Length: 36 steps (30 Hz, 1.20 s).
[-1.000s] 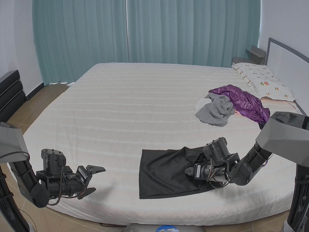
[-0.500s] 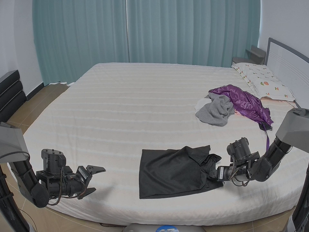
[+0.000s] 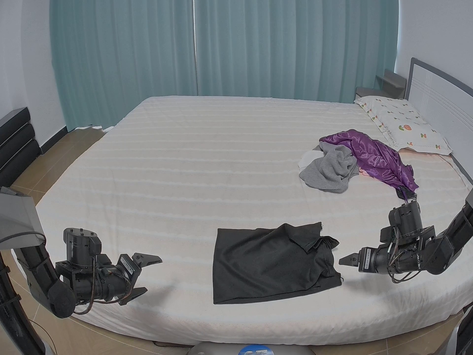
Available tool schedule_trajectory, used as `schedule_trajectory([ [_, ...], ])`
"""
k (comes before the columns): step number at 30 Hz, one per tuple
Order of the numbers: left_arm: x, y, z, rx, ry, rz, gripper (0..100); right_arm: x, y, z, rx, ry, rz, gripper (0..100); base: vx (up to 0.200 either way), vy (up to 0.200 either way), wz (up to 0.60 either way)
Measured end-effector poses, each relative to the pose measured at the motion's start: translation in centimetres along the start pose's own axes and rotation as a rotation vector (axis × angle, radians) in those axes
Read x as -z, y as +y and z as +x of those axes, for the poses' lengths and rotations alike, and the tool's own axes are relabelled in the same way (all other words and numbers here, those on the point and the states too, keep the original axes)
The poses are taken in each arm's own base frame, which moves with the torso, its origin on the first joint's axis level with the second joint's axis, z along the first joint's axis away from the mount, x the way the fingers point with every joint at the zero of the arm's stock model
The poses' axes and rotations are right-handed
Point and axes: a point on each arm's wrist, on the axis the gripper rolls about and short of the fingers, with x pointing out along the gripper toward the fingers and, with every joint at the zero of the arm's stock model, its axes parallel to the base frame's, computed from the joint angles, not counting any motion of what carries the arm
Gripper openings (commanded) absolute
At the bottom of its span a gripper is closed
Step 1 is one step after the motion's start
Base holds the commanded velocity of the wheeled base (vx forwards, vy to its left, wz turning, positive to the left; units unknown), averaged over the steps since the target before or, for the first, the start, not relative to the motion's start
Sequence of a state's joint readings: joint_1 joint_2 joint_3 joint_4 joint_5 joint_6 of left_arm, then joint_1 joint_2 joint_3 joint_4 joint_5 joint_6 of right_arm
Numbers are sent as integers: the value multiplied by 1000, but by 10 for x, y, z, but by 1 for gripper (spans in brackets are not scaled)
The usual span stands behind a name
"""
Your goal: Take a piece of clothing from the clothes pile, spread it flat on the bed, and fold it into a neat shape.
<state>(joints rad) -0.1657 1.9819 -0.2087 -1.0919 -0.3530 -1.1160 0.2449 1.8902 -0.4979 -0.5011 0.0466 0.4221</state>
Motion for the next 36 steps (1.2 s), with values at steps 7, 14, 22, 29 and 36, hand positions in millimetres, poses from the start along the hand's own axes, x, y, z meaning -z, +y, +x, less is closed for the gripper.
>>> schedule_trajectory([
  [7, 0, 0, 0, -1, 0, 0, 100, -6, 12, 9, -102, -31, 49, 0, 0, 0, 0],
  [14, 0, 0, 0, -2, 0, -1, 100, -7, 22, 37, -185, -67, 57, 0, 0, 0, 0],
  [22, 0, 0, 1, -2, 1, 0, 100, 2, 15, 52, -171, -29, 62, 0, 0, 0, 0],
  [29, 0, 1, 1, -3, 1, -1, 100, -2, 2, 41, -147, -50, 73, 0, 0, 0, 0],
  [36, 0, 1, 1, -3, 1, -1, 100, 0, -9, 29, -124, -61, 32, 0, 0, 0, 0],
])
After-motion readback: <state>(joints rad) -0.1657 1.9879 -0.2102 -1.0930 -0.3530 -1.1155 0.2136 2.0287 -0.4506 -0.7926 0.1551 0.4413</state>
